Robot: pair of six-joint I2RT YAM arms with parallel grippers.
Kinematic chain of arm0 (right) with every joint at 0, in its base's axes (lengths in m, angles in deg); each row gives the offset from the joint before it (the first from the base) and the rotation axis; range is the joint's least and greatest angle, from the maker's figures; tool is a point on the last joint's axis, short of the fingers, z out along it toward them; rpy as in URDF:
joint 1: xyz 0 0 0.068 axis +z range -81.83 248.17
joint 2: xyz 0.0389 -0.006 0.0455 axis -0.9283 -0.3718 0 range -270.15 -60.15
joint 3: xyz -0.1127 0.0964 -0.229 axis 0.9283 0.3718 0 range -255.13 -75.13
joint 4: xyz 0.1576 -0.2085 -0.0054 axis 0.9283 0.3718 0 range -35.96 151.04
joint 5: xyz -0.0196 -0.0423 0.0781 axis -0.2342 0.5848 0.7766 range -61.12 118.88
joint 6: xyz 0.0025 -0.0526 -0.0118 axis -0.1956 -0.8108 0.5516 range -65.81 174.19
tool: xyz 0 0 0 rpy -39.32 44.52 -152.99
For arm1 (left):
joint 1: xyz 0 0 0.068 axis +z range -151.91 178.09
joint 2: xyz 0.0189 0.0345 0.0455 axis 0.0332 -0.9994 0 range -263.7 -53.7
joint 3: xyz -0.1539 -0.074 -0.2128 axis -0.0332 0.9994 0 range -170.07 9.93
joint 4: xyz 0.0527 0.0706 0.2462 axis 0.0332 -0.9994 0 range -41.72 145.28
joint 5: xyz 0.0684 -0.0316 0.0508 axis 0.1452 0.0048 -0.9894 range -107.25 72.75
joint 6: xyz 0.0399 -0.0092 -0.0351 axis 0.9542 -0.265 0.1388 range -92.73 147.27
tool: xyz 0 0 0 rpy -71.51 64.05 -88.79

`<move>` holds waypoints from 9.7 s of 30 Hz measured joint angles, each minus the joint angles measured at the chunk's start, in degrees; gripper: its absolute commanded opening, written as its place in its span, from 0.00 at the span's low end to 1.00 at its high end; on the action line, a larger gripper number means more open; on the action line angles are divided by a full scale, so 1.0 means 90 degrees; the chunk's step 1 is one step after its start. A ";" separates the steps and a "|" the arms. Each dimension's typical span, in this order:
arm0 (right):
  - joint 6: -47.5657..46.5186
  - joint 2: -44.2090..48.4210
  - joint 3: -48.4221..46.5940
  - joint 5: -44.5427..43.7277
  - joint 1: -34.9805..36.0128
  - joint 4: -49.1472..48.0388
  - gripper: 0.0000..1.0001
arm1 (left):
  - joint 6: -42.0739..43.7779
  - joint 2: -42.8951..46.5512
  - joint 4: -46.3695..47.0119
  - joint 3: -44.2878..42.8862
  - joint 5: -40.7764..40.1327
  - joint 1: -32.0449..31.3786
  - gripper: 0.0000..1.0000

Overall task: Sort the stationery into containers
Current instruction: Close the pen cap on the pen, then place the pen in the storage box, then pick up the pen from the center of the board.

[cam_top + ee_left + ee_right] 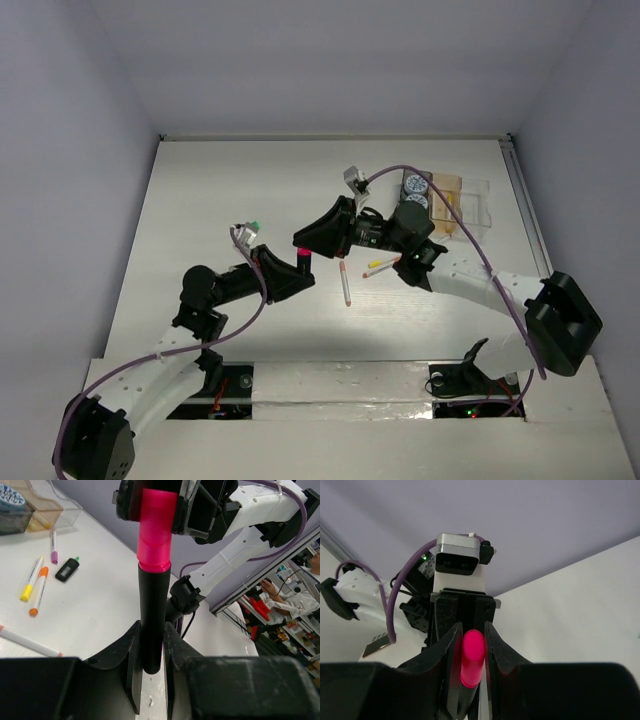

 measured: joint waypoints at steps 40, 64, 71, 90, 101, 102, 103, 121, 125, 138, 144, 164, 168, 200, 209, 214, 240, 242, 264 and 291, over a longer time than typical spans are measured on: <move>0.0673 -0.0532 0.1530 -0.2382 0.0695 -0.1960 0.00 | 0.0109 -0.0313 -0.1960 -0.0520 0.1566 0.1039 0.00; 0.0619 -0.0855 0.1462 -0.3232 0.1384 -0.2334 0.00 | 0.0687 -0.0423 -0.3092 -0.1103 0.2028 0.1214 0.00; 0.0653 -0.0413 0.1518 -0.3572 0.1707 -0.1887 0.00 | 0.0777 -0.0287 -0.3123 -0.1265 0.2147 0.1197 0.00; 0.1107 0.0442 0.1423 -0.3912 0.1802 -0.1161 0.00 | 0.0304 0.0279 -0.2028 -0.1163 0.1613 0.1010 0.00; 0.1372 0.0262 0.1477 -0.3786 0.1399 -0.1071 0.00 | 0.0347 -0.0304 -0.1792 -0.1052 0.1025 0.0731 0.20; 0.1375 0.0262 0.1477 -0.3745 0.1377 -0.1032 0.00 | 0.0347 -0.0330 -0.1787 -0.1049 0.0908 0.0690 0.22; 0.1384 0.0262 0.1477 -0.3633 0.1377 -0.0913 0.00 | 0.0355 -0.0350 -0.1741 -0.1049 0.0780 0.0644 0.27; 0.2824 -0.0563 0.1974 -0.3259 0.0952 -0.1379 0.00 | 0.0391 -0.0330 -0.1940 -0.0440 0.0073 0.0520 0.59; 0.3225 -0.0950 0.2130 -0.2999 0.0753 -0.1719 0.00 | 0.0236 -0.0352 -0.2016 -0.0330 -0.0100 0.0483 0.71; 0.3349 -0.0991 0.2164 -0.1751 -0.0146 -0.1120 0.00 | 0.0425 0.0114 -0.1724 -0.0333 -0.1270 0.0454 0.99; 0.2851 0.0206 0.2351 -0.1678 -0.1865 0.0100 0.00 | 0.0520 0.0772 -0.1836 -0.0330 -0.1654 0.0447 0.99; -0.0923 0.0398 -0.1702 -0.4172 -0.5379 0.5632 0.00 | 0.0583 0.0716 -0.0461 0.0872 -0.1865 -0.0330 0.99; -0.1564 -0.0459 -0.2531 -0.5049 -0.5382 0.6494 0.00 | 0.0889 0.0731 -0.0505 0.0872 -0.2086 -0.0731 0.99; -0.3490 -0.3978 -0.4823 -0.7004 -0.5379 0.8517 0.04 | 0.1535 0.0469 -0.0928 0.0869 -0.2608 -0.1175 0.99; -0.3407 -0.4291 -0.5124 -0.7002 -0.5379 0.8711 0.35 | 0.1566 0.0406 -0.0933 0.0869 -0.2650 -0.1175 0.99; -0.3347 -0.4286 -0.5124 -0.7002 -0.5379 0.8740 0.44 | 0.1569 0.0408 -0.0933 0.0869 -0.2674 -0.1175 0.99; -0.2076 -0.1183 -0.1800 -0.3971 -0.1515 0.6703 0.00 | 0.1717 0.1008 -0.1382 0.0869 -0.3339 -0.1175 0.18; -0.2016 -0.1445 -0.1880 -0.3871 -0.1282 0.6698 0.00 | 0.1758 0.1307 -0.1508 0.0869 -0.3536 -0.1175 0.10; 0.0714 0.2470 0.1700 -0.5977 -0.2890 0.7414 0.65 | 0.1712 -0.0738 -0.0789 0.0814 -0.2601 -0.1226 0.10; 0.0896 -0.0068 0.1209 -0.5931 -0.3283 0.7021 0.62 | 0.1724 0.0325 -0.1037 0.0809 -0.2574 -0.1226 0.14</move>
